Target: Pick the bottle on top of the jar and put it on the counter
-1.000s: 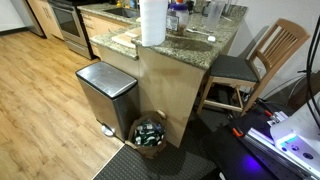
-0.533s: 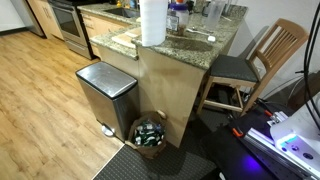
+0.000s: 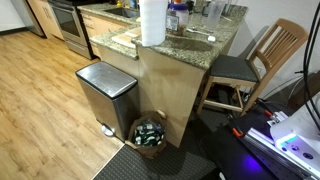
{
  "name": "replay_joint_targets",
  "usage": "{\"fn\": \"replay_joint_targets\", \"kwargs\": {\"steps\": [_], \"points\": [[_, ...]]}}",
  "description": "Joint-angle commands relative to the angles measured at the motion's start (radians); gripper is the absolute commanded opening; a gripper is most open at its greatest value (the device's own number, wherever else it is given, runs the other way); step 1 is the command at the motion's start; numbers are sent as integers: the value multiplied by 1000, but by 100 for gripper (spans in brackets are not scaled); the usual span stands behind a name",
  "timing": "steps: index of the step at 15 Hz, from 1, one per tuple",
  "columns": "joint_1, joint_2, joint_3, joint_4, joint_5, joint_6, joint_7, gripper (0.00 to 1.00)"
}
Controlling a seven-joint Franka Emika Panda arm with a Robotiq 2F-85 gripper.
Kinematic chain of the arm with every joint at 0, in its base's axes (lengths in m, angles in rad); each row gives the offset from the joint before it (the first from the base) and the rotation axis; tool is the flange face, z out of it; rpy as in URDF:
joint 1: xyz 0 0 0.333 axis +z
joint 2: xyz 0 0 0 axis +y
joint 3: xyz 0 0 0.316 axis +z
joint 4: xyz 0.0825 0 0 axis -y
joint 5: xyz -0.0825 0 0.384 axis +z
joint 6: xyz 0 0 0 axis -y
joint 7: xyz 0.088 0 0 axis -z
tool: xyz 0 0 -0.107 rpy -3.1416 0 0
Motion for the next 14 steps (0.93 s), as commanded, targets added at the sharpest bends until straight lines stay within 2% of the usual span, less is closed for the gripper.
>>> {"fn": "replay_joint_targets", "kwargs": {"steps": [1,5,8,10,13,14], "points": [[13,-12,-9,-13,72,0,-81,24],[24,-41,-50,-13,7,-1,-26,24],[51,-127,-73,-21,-17,-70,34,24],[61,-214,-61,-34,-15,-169,76,24],[70,-374,-38,-73,24,-421,116,24],[65,-429,-29,-96,68,-511,105,24]]}}
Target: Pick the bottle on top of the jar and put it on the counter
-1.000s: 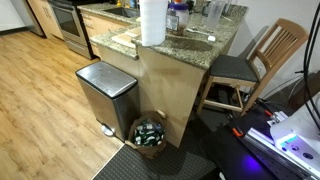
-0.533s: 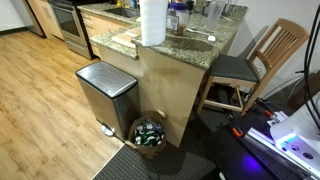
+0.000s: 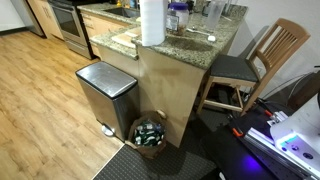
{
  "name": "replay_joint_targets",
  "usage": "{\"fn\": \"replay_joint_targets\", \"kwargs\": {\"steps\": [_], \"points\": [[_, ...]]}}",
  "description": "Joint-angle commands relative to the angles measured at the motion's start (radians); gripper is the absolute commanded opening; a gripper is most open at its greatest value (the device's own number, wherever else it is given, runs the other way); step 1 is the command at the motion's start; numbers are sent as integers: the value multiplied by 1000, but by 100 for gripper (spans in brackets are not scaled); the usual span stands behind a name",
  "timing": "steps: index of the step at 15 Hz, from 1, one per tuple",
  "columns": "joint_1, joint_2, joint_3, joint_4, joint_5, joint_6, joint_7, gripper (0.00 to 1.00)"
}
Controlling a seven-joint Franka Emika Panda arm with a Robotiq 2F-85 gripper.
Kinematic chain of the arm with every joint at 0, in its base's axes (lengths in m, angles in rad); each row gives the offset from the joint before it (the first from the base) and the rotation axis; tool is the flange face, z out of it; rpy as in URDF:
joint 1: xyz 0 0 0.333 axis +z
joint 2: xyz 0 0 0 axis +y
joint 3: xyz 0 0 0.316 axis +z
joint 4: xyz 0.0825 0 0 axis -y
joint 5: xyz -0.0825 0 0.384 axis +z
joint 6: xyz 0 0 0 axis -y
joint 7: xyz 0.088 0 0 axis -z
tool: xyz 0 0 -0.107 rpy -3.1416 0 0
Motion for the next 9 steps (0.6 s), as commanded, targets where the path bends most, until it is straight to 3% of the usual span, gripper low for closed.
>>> {"fn": "replay_joint_targets", "kwargs": {"steps": [1,7,9], "points": [[-5,-211,18,-99,93,-286,9,24],[-49,-483,-39,-264,266,-721,-4,24],[-64,-544,-69,-353,317,-775,-22,24]]}}
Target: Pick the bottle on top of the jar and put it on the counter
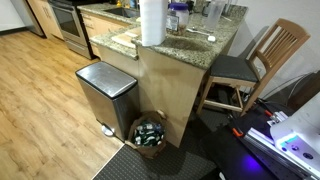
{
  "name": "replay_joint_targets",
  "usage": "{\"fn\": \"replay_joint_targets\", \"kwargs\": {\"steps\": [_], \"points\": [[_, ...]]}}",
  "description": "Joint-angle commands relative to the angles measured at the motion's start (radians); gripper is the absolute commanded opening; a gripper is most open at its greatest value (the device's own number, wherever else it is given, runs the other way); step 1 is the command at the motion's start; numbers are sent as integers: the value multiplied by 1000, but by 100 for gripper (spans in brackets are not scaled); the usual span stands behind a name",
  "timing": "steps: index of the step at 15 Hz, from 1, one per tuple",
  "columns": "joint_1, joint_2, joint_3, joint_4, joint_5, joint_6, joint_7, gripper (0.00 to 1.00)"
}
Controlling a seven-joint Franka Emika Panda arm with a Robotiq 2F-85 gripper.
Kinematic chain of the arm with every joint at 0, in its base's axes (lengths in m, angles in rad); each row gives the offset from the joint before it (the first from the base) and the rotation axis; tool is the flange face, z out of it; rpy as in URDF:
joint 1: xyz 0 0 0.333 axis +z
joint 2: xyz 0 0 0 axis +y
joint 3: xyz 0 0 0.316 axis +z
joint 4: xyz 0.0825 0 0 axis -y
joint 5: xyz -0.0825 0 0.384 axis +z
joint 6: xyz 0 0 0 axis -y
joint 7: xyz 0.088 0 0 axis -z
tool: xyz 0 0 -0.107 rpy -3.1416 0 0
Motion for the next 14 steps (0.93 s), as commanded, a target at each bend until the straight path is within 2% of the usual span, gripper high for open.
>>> {"fn": "replay_joint_targets", "kwargs": {"steps": [1,3,5,6,9,10,14], "points": [[-35,-118,-43,-189,97,-51,-49,24],[-46,-145,-57,-296,137,19,-80,24],[-51,-161,-64,-345,175,88,-105,24],[-60,-123,-44,-278,145,15,-78,49],[-60,-132,-48,-321,161,66,-89,49],[-60,-134,-48,-321,161,67,-89,24],[-30,-102,-24,-449,128,184,-221,24]]}}
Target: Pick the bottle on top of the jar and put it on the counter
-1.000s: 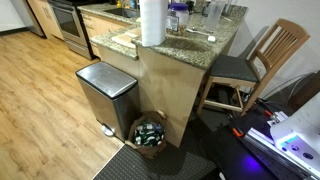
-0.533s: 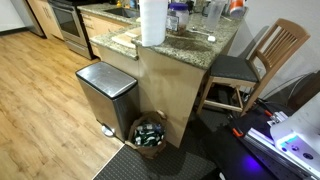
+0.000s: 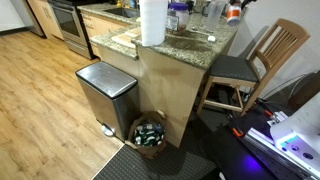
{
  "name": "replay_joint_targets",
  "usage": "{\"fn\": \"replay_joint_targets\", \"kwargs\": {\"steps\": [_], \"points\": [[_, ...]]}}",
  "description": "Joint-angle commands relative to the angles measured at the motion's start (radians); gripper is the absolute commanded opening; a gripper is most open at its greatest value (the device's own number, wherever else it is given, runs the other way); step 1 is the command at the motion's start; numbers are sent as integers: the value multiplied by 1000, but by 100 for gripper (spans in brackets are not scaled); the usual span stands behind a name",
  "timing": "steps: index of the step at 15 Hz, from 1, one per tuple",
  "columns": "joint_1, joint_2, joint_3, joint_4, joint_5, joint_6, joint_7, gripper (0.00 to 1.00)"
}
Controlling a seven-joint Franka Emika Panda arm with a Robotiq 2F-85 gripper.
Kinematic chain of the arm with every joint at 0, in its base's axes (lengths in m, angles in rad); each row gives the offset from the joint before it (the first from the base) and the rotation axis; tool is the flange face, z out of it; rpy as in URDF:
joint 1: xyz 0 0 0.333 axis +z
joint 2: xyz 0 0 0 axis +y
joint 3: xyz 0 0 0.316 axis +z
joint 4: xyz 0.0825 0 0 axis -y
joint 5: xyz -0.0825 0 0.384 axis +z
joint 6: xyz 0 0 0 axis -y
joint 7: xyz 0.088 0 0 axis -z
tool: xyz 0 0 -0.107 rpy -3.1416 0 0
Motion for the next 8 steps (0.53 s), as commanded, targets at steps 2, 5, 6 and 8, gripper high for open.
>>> {"fn": "replay_joint_targets", "kwargs": {"steps": [2,5,6,8], "points": [[19,42,31,-153,-17,208,-181,24],[49,71,21,-221,-21,426,-302,24],[65,78,12,-246,-10,508,-340,24],[99,95,-8,-283,16,638,-379,24]]}}
